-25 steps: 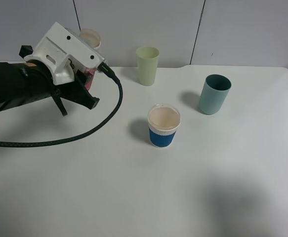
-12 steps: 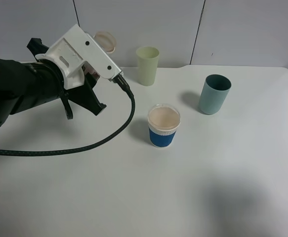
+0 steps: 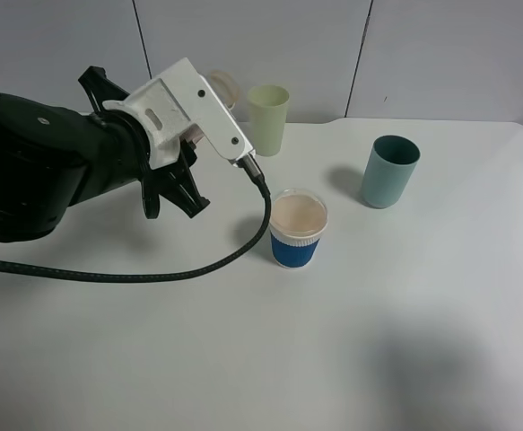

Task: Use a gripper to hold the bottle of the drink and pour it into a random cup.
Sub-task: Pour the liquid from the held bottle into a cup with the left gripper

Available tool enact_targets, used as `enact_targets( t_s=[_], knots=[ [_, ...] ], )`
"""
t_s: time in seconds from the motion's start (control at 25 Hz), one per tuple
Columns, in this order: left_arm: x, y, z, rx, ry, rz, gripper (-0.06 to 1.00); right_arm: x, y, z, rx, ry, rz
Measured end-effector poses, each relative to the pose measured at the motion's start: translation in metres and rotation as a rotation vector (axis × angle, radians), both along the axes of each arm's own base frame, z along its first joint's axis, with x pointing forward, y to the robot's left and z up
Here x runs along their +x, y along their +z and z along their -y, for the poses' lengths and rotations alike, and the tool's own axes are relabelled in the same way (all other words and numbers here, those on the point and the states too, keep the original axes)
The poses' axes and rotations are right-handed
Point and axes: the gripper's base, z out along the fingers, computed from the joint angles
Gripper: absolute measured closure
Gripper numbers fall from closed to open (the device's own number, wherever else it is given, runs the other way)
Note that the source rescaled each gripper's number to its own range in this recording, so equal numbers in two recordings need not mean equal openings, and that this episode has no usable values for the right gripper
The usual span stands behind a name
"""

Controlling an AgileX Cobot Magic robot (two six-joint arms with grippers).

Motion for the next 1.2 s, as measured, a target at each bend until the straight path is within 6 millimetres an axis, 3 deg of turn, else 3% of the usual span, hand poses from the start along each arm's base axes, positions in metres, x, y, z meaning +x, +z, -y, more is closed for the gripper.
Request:
enact_targets(
  t_s=[0.36, 0.72, 1.2],
  knots=[
    [0.010, -0.020, 0.016, 0.109, -0.007, -0.055, 0.90, 0.000, 0.000, 0.000, 0.000, 0.000, 0.000],
    [0.001, -0.039, 0.030, 0.237, -0.082, -0.100, 0.90, 0.000, 0.000, 0.000, 0.000, 0.000, 0.000],
    [0.003, -0.030, 0.040, 0.258, -0.082, -0.098, 0.90, 0.000, 0.000, 0.000, 0.000, 0.000, 0.000]
  ],
)
